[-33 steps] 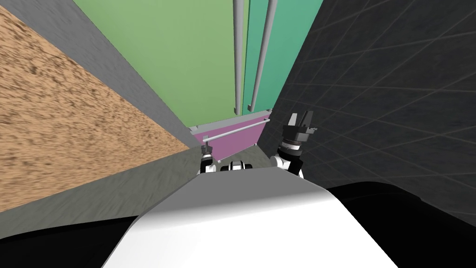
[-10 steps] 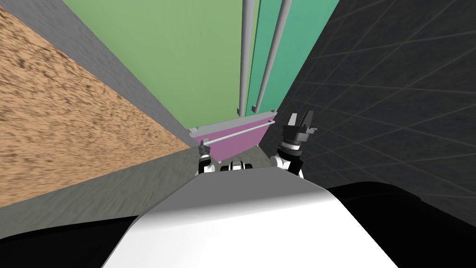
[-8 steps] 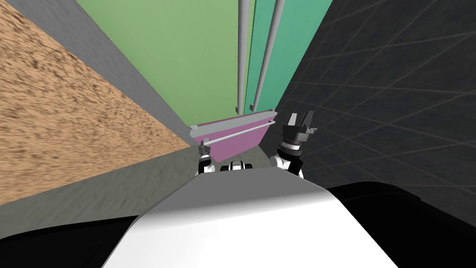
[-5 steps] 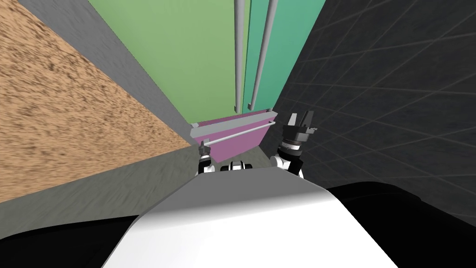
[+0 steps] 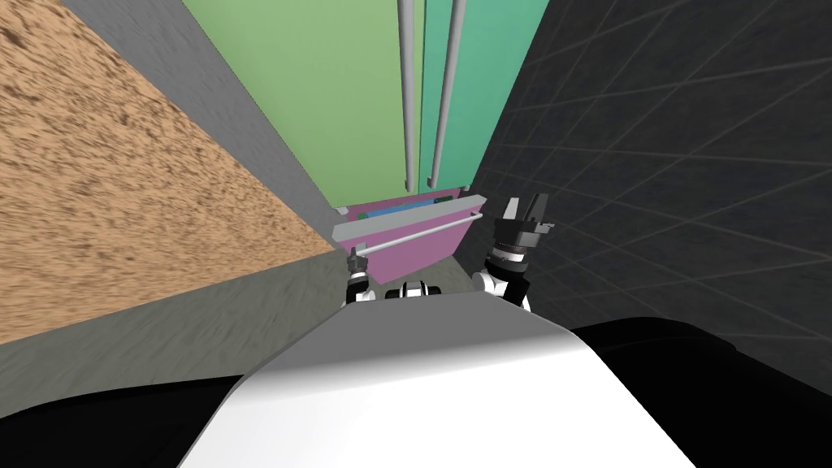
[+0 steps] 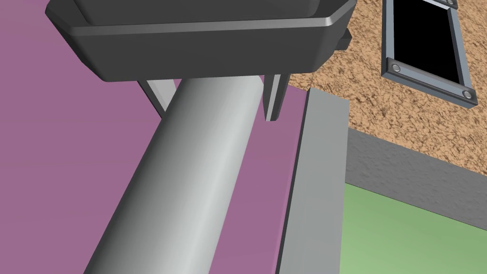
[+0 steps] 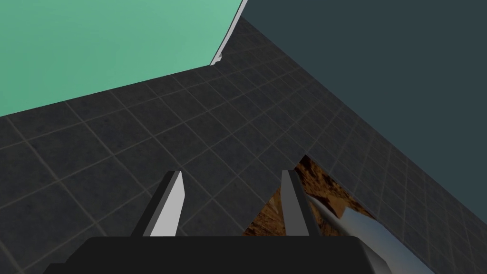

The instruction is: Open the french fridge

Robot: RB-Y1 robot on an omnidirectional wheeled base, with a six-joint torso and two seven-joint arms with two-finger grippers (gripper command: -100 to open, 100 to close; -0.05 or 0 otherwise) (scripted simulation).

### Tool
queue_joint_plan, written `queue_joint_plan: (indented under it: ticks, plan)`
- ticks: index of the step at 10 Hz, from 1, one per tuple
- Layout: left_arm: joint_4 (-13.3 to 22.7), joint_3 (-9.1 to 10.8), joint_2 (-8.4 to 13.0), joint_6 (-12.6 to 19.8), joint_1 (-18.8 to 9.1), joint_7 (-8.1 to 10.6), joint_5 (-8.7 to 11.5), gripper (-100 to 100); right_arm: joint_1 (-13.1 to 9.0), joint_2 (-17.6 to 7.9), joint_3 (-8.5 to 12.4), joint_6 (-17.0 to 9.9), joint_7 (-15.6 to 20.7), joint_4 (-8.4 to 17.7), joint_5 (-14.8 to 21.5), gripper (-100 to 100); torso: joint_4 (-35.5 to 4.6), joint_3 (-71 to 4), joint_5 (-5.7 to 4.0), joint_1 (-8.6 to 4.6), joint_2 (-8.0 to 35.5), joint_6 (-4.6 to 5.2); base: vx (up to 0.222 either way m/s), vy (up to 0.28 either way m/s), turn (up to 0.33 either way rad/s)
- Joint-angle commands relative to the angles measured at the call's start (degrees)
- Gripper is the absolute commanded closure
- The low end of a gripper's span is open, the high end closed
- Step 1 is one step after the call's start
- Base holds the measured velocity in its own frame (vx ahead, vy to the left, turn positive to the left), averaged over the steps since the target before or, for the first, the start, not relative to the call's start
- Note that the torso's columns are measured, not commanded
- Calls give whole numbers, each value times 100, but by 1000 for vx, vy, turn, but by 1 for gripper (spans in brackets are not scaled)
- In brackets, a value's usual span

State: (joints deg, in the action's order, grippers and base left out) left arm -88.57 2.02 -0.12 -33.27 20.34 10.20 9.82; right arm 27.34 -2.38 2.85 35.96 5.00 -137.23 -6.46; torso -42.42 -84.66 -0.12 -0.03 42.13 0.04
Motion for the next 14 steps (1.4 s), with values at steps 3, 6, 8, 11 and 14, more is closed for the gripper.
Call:
queue_joint_plan:
  ticks: [3,6,8,11,14]
  plan:
    - [-165,-84,9,-72,152,23,-21,100,-1,0,0,0,0,0,0,0,4,25,7,-9,39,-1,-193,-66,7]
    - [316,214,123,-88,-210,26,-11,100,-2,0,0,0,0,0,0,0,8,4,10,7,7,6,-138,-31,-126]
    - [729,508,239,-136,-579,34,0,100,-2,0,-1,0,0,0,0,0,19,11,19,6,12,-4,-171,-48,-180]
    - [1165,802,355,-184,-948,41,10,100,0,0,0,0,0,0,0,0,25,4,26,31,1,-17,-140,-26,-126]
    - [1741,1298,588,-281,-1546,57,30,100,0,0,0,0,0,0,0,0,26,13,30,39,12,-25,-154,-42,-184]
